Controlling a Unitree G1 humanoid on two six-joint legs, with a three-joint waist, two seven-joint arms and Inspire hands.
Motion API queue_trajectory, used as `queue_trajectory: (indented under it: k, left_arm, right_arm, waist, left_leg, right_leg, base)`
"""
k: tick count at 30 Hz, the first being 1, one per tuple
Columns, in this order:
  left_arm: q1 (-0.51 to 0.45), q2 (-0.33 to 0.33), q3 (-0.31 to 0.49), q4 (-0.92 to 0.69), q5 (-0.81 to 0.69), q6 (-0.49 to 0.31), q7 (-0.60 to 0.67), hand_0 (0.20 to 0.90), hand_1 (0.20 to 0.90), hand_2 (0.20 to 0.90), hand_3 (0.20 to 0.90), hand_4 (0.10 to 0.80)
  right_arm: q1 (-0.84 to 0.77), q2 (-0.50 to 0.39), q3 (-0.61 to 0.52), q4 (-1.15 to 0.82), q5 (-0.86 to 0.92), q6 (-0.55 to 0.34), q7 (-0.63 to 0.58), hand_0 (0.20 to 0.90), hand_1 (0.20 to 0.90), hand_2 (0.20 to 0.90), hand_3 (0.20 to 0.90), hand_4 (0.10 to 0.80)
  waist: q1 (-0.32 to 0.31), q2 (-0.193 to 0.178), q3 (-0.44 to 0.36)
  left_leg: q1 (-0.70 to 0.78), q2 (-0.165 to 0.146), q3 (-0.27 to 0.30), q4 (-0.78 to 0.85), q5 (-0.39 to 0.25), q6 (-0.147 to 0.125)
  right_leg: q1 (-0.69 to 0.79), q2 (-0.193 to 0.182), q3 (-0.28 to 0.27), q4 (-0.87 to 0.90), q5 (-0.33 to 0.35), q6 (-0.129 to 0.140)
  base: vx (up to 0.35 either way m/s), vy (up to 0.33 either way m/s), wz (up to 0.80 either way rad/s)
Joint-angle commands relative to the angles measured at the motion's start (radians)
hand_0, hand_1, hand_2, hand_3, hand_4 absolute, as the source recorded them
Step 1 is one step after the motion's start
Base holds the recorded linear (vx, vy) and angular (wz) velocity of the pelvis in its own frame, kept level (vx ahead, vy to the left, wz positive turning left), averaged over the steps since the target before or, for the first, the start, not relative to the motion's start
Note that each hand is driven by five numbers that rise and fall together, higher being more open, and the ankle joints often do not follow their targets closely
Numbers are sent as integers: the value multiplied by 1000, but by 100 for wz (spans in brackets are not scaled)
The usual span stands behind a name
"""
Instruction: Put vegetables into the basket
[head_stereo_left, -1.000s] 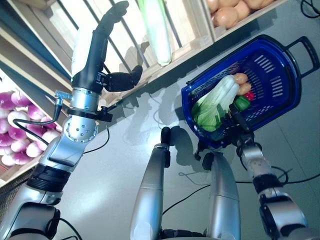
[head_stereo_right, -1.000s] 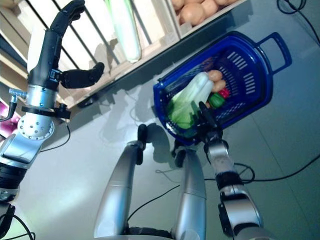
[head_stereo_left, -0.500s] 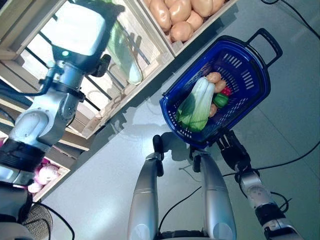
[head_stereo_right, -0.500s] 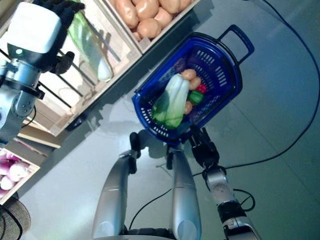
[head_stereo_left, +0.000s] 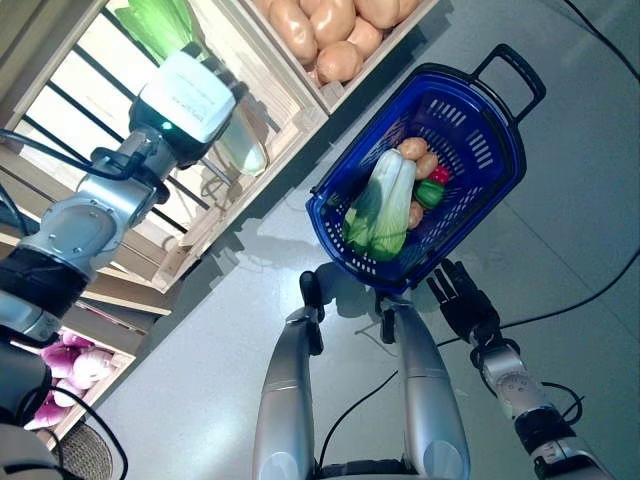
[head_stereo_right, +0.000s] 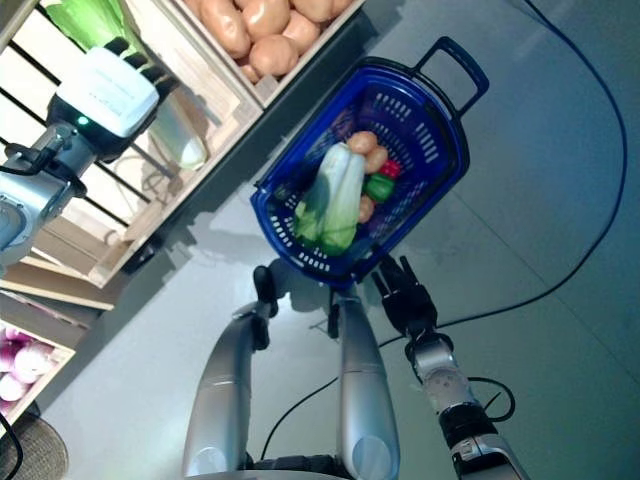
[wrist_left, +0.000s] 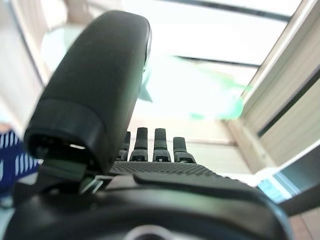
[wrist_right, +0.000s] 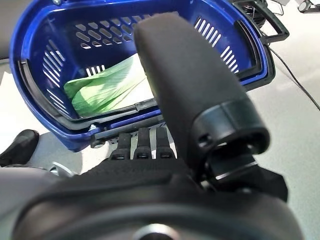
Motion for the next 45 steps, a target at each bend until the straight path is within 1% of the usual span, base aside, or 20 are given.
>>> queue_trajectory:
  k: [1, 3, 6, 8, 10, 12, 16, 19, 21, 23, 31, 32, 34, 35, 36, 41, 42, 43, 44, 45]
  left_arm:
    - [-23, 121, 93, -47, 26, 12, 93, 900, 900, 900, 900, 800]
    - [-3, 115, 99, -48, 20, 34, 94, 900, 900, 900, 900, 800]
    - [14, 103, 103, -21, -45, 87, 131, 900, 900, 900, 900, 800]
    - [14, 87, 105, -2, -45, 94, 152, 900, 900, 900, 900, 800]
    - [35, 71, 117, 11, -23, 87, 218, 900, 900, 900, 900, 800]
    - [52, 55, 133, 15, -1, 101, 281, 900, 900, 900, 900, 800]
    - [34, 30, 126, 55, 18, 45, 423, 900, 900, 900, 900, 800]
    - [10, 4, 99, 87, 34, 4, 472, 900, 900, 900, 900, 800]
    - [-1, -4, 75, 95, 18, -1, 491, 900, 900, 900, 900, 800]
    - [-15, -15, 55, 104, 43, -25, 474, 900, 900, 900, 900, 800]
    - [-42, -12, 2, 92, 9, 11, 383, 900, 900, 900, 900, 800]
    - [-40, -16, 3, 96, 28, 2, 346, 900, 900, 900, 900, 800]
    - [-39, -15, -6, 90, 48, 2, 323, 900, 900, 900, 900, 800]
    - [-40, -9, -14, 79, 72, 8, 283, 900, 900, 900, 900, 800]
    - [-39, -7, -23, 71, 61, 33, 269, 900, 900, 900, 900, 800]
    - [-36, -19, -32, 91, 82, 89, 220, 900, 900, 900, 900, 800]
    - [-32, -19, -26, 95, 82, 105, 207, 766, 766, 766, 766, 711]
    - [-31, -20, -27, 95, 77, 113, 208, 665, 665, 665, 665, 643]
    - [-19, -19, -16, 105, 84, 136, 213, 667, 667, 667, 667, 645]
    - [-12, -20, -12, 107, 83, 150, 216, 749, 749, 749, 749, 700]
  right_arm:
    - [47, -78, -24, -120, 39, -3, 19, 900, 900, 900, 900, 800]
    - [38, -88, -24, -137, 39, -1, 8, 900, 900, 900, 900, 800]
    - [29, -101, -17, -150, 46, 7, -2, 900, 900, 900, 900, 800]
    - [23, -102, -11, -157, 44, 15, -14, 900, 900, 900, 900, 800]
    - [18, -103, -7, -178, 40, 25, -30, 900, 900, 900, 900, 800]
    - [17, -103, -2, -193, 37, 31, -42, 900, 900, 900, 900, 800]
    - [8, -104, 13, -203, 31, 37, -49, 900, 900, 900, 900, 800]
    - [-5, -102, 21, -204, 26, 37, -69, 900, 900, 900, 900, 800]
    - [-12, -104, 23, -210, 28, 37, -83, 900, 900, 900, 900, 800]
    - [-25, -113, 27, -217, 34, 33, -101, 900, 900, 900, 900, 800]
    - [-40, -149, 30, -252, 52, 29, -122, 900, 900, 900, 900, 800]
    - [-44, -150, 28, -255, 50, 29, -128, 900, 900, 900, 900, 800]
    - [-44, -154, 25, -261, 43, 28, -130, 900, 900, 900, 900, 800]
    - [-40, -161, 23, -274, 32, 28, -131, 900, 900, 900, 900, 800]
    - [-41, -167, 24, -280, 34, 28, -131, 900, 900, 900, 900, 800]
    - [-44, -179, 21, -288, 42, 22, -133, 900, 900, 900, 900, 800]
    - [-44, -180, 20, -291, 41, 20, -135, 900, 900, 900, 900, 800]
    - [-45, -180, 20, -291, 41, 17, -136, 900, 900, 900, 900, 800]
    - [-44, -178, 17, -295, 45, 14, -144, 900, 900, 900, 900, 800]
    - [-43, -177, 17, -298, 44, 13, -149, 900, 900, 900, 900, 800]
  waist:
    - [2, 19, -2]
    - [1, 19, -2]
    - [0, 19, -2]
    - [-1, 19, -2]
    - [-3, 17, -2]
    - [-6, 15, -2]
    - [-14, 7, -2]
    - [-22, 4, -2]
    - [-26, 3, -2]
    - [-29, 5, -2]
    - [-36, 11, -2]
    - [-36, 11, -2]
    - [-36, 12, -2]
    - [-37, 11, -2]
    - [-38, 11, -2]
    - [-38, 5, -2]
    - [-36, 3, -2]
    - [-36, 3, -2]
    - [-34, 0, -2]
    - [-34, -1, -2]
  left_leg:
    - [-36, -6, 8, 11, 1, -36]
    - [-47, -4, 8, 14, 0, -36]
    - [-64, -2, 6, 21, -1, -34]
    - [-74, -1, 4, 26, -1, -34]
    - [-83, -1, 5, 22, 4, -35]
    - [-94, 1, 5, 24, 6, -34]
    - [-120, 7, 4, 40, 3, -35]
    - [-125, 9, 5, 34, 8, -38]
    - [-132, 9, 7, 33, 10, -40]
    - [-141, 10, 10, 33, 11, -39]
    - [-177, 13, 11, 50, 6, -40]
    - [-182, 14, 12, 51, 7, -41]
    - [-185, 15, 13, 52, 5, -39]
    - [-191, 16, 13, 55, 4, -39]
    - [-196, 17, 11, 60, 3, -39]
    - [-204, 21, 9, 63, 4, -38]
    - [-206, 22, 8, 65, 2, -39]
    - [-207, 22, 7, 64, 3, -39]
    - [-207, 23, 5, 65, 5, -39]
    - [-206, 23, 5, 64, 5, -40]
  right_leg:
    - [57, -25, -37, -130, 92, 31]
    - [48, -27, -36, -133, 92, 30]
    - [29, -25, -32, -122, 89, 27]
    - [17, -26, -28, -114, 88, 27]
    - [5, -25, -25, -115, 93, 28]
    - [-7, -22, -23, -112, 93, 27]
    - [-34, -16, -15, -98, 93, 24]
    - [-44, -15, -11, -100, 99, 30]
    - [-49, -14, -6, -110, 106, 32]
    - [-59, -13, -3, -112, 109, 34]
    - [-96, -16, 11, -108, 117, 40]
    - [-99, -17, 12, -111, 118, 40]
    - [-104, -18, 12, -110, 119, 41]
    - [-108, -20, 11, -110, 120, 41]
    - [-111, -20, 12, -107, 119, 41]
    - [-117, -25, 10, -106, 122, 44]
    - [-116, -26, 8, -110, 122, 44]
    - [-117, -26, 7, -109, 122, 44]
    - [-117, -26, 5, -107, 122, 44]
    - [-115, -26, 3, -108, 123, 44]
  base:
    - [10, 41, -5]
    - [7, 47, 1]
    - [5, 41, 1]
    - [19, 57, -1]
    - [17, 44, -5]
    - [1, 39, -12]
    - [-6, 36, -7]
    - [9, 21, -1]
    - [5, 9, -2]
    - [4, 29, -7]
    - [5, 23, -7]
    - [0, 0, 0]
    - [0, 0, 0]
    - [-17, 16, -4]
    - [-19, 18, -4]
    - [-6, 3, -2]
    - [0, 0, 0]
    - [0, 0, 0]
    - [0, 0, 0]
    - [0, 0, 0]
